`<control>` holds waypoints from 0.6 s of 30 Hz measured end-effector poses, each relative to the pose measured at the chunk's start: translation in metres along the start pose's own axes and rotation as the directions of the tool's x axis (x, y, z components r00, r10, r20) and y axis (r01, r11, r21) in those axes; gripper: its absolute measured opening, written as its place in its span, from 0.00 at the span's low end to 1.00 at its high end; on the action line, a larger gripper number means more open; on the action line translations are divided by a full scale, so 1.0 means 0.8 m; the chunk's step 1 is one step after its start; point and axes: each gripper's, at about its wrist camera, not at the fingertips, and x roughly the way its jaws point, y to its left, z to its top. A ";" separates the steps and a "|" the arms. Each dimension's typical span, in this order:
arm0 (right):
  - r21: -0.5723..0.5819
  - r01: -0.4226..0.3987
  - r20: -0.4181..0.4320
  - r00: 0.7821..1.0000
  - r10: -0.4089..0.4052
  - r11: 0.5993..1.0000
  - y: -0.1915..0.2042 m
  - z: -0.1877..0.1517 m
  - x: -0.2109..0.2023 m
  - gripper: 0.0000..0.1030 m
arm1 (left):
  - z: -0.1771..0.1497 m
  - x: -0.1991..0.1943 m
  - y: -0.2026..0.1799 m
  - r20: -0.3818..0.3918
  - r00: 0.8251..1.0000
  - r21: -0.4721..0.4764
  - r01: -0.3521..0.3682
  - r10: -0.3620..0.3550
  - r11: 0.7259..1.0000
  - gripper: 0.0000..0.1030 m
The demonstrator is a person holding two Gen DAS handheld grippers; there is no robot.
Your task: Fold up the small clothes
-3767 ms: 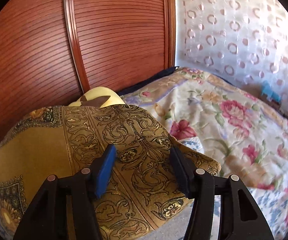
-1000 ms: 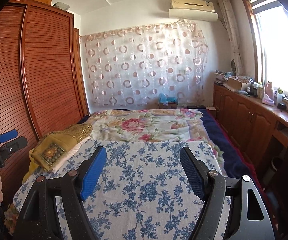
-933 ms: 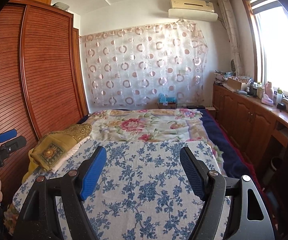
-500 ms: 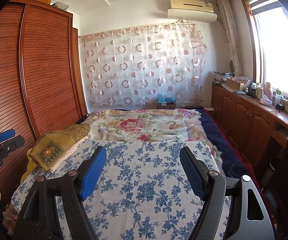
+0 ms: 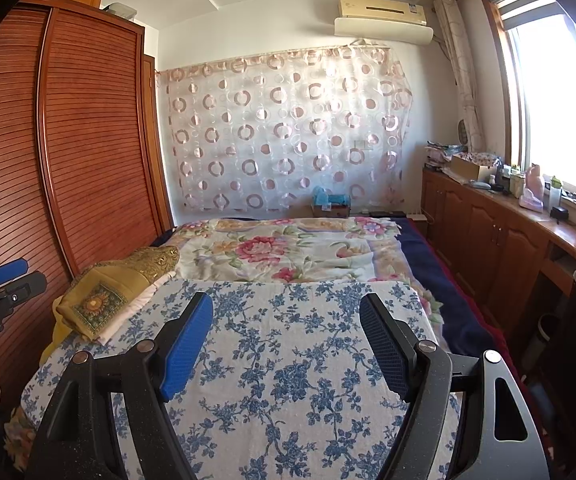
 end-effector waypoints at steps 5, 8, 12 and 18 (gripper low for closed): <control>0.000 0.000 0.000 1.000 0.000 1.000 -0.002 0.000 0.001 0.75 | 0.000 -0.001 0.000 -0.001 1.000 0.000 0.000 0.000 1.000 0.89; -0.001 0.001 0.000 1.000 -0.001 1.000 -0.001 0.000 0.001 0.75 | 0.000 -0.001 0.000 0.000 1.000 0.000 0.000 0.000 1.000 0.89; -0.001 0.001 0.000 1.000 -0.001 1.000 -0.001 -0.001 0.001 0.75 | 0.000 -0.001 0.000 -0.001 1.000 0.000 -0.001 0.001 1.000 0.89; -0.002 0.000 0.001 1.000 0.000 1.000 -0.002 -0.002 0.001 0.75 | 0.000 -0.001 0.000 -0.001 1.000 0.000 0.000 0.000 1.000 0.89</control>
